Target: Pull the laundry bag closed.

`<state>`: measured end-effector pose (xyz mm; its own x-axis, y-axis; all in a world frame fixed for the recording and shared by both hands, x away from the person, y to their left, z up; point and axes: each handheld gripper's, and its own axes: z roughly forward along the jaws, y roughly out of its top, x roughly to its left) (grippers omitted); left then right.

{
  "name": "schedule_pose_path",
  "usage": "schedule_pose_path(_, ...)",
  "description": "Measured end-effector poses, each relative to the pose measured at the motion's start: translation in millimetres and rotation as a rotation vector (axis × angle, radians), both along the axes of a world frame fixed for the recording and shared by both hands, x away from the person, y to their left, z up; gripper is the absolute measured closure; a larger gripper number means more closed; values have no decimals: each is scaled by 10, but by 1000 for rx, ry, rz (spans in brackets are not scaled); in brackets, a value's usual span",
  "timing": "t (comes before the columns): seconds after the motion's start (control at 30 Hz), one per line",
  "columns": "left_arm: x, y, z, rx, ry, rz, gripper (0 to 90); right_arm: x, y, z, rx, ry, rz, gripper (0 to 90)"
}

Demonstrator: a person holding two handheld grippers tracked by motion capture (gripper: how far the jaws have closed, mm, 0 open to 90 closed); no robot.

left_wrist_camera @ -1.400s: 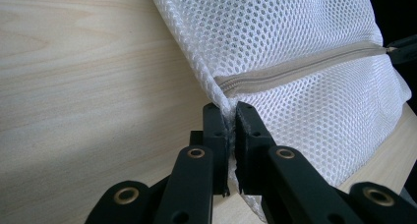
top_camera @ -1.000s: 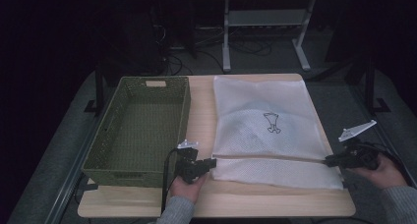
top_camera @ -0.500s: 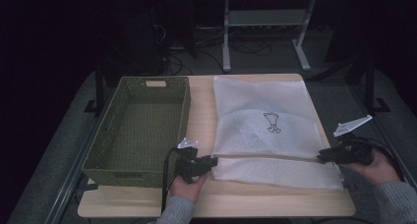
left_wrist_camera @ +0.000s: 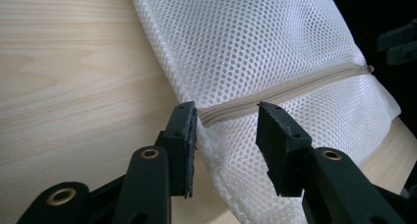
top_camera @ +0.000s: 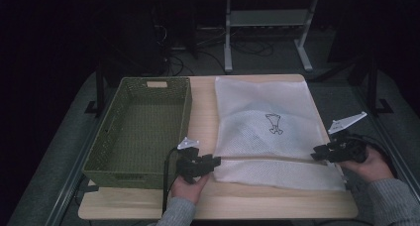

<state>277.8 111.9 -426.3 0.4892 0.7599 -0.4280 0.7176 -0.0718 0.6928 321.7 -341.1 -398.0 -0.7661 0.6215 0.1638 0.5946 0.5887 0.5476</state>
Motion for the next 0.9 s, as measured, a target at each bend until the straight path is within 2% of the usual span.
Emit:
schedule_pose_path(0.43,-25,9,16,-18,-21,-28,556,40,189,99,32,-25,22,580)
schedule_pose_path(0.9,-77,13,47,2,-56,-47,511,53,398,139,54,-38,50,544)
